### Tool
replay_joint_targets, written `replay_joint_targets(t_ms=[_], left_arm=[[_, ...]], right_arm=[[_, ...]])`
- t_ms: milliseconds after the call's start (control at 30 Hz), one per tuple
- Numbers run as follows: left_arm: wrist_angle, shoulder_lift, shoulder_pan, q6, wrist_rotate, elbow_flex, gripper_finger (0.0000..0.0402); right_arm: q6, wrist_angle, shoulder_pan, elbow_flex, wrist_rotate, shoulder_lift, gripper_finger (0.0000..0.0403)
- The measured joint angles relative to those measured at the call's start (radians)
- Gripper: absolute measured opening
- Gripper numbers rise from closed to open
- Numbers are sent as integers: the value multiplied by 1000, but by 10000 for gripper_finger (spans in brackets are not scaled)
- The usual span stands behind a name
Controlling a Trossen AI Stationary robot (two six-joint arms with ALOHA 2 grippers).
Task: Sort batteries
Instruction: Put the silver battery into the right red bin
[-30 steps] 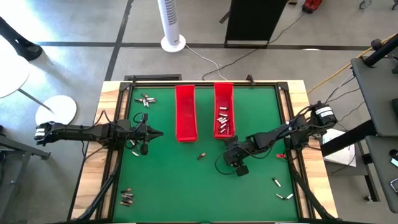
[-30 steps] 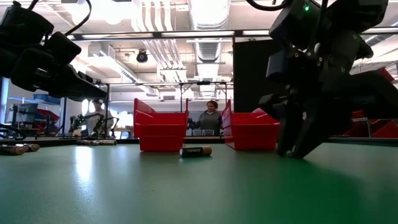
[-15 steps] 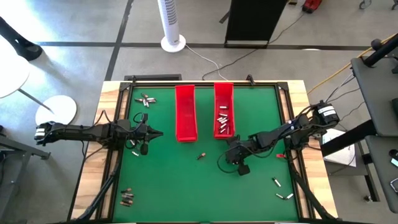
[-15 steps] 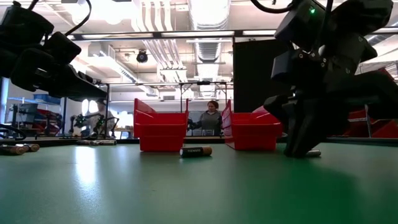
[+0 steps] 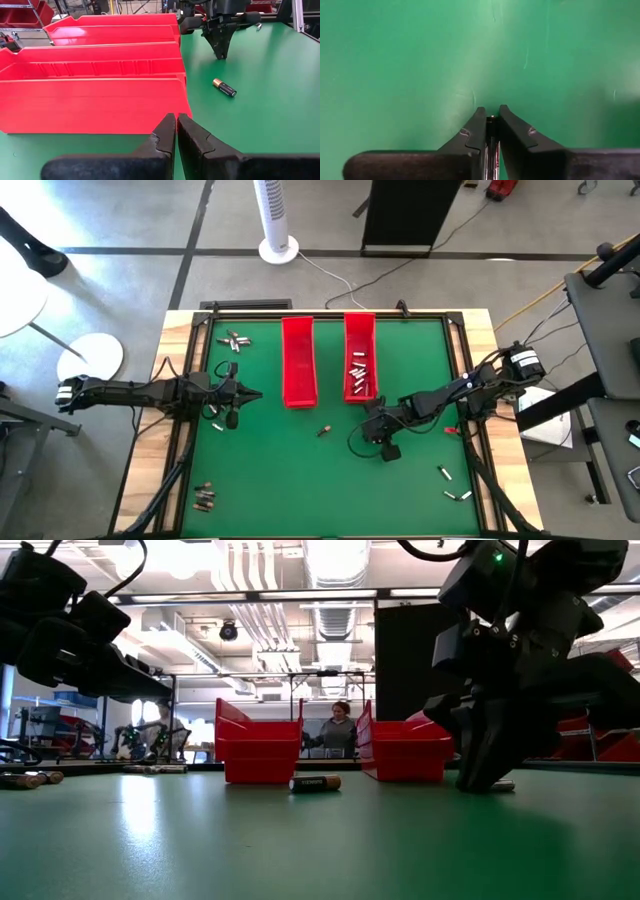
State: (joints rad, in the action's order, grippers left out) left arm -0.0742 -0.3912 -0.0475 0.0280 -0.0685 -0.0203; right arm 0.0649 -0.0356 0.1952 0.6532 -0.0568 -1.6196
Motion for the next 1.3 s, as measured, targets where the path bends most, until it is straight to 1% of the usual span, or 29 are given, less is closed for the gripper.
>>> replay_joint_targets(t_ms=[300,433,533,700,967,1067,1300], left_arm=[[0,0,0,0,0,0,0],[0,0,0,0,0,0,0],[0,0,0,0,0,0,0],[0,0,0,0,0,0,0],[0,0,0,0,0,0,0],[0,0,0,0,0,0,0],[0,0,0,0,0,0,0]], right_arm=[[-60,79,1,-60,33,3,93],[-78,95,5,-90,41,19,101],[-92,99,5,-106,41,29,94],[-96,132,5,-118,38,26,72],[-99,142,5,-118,34,26,21],[-106,121,5,-102,34,26,21],[-101,13,5,-5,34,26,22]])
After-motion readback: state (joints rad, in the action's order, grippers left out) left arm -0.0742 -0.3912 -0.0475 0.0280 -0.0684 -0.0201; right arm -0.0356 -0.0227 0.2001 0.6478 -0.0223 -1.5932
